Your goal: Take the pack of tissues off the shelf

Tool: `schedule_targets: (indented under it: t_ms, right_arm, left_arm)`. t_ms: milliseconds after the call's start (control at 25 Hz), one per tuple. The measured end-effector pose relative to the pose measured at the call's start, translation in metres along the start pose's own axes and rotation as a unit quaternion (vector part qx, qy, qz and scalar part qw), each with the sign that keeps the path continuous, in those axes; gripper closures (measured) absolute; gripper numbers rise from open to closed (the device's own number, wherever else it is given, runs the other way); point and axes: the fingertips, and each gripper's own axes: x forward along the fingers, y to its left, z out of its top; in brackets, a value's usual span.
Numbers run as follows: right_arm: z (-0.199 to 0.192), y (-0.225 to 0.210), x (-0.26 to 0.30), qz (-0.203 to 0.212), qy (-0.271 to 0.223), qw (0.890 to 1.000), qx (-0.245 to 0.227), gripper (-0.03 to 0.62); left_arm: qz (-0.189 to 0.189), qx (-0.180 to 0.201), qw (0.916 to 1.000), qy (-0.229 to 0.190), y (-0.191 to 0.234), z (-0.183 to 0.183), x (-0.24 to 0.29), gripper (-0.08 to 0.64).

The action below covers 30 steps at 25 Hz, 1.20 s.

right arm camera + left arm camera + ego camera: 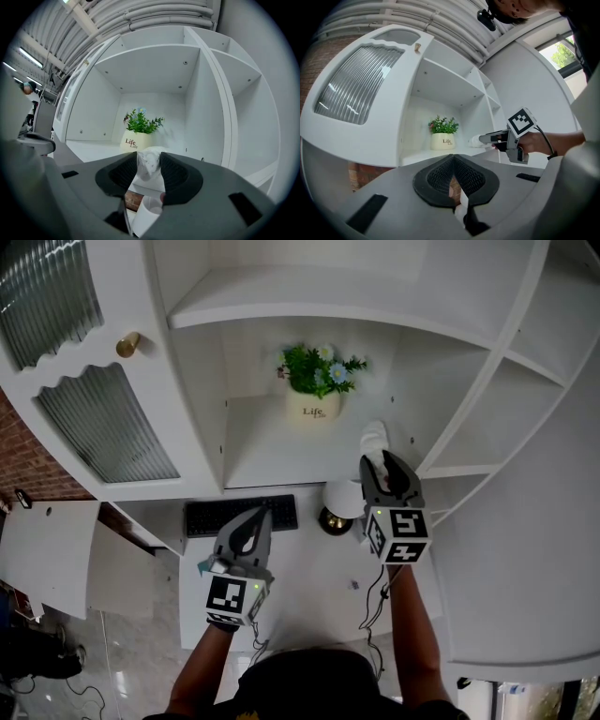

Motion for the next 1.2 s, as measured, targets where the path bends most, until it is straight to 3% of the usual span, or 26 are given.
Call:
schedule_targets:
  t_ms: [1200]
  right_arm:
    - [0.016,0.023,-0.027,0.008,-0.019,1.0,-0.014,0.466]
  left_arm:
    - [-0.003,-0.003,1.0,0.002,-0.001,0.0,-0.013,0.555]
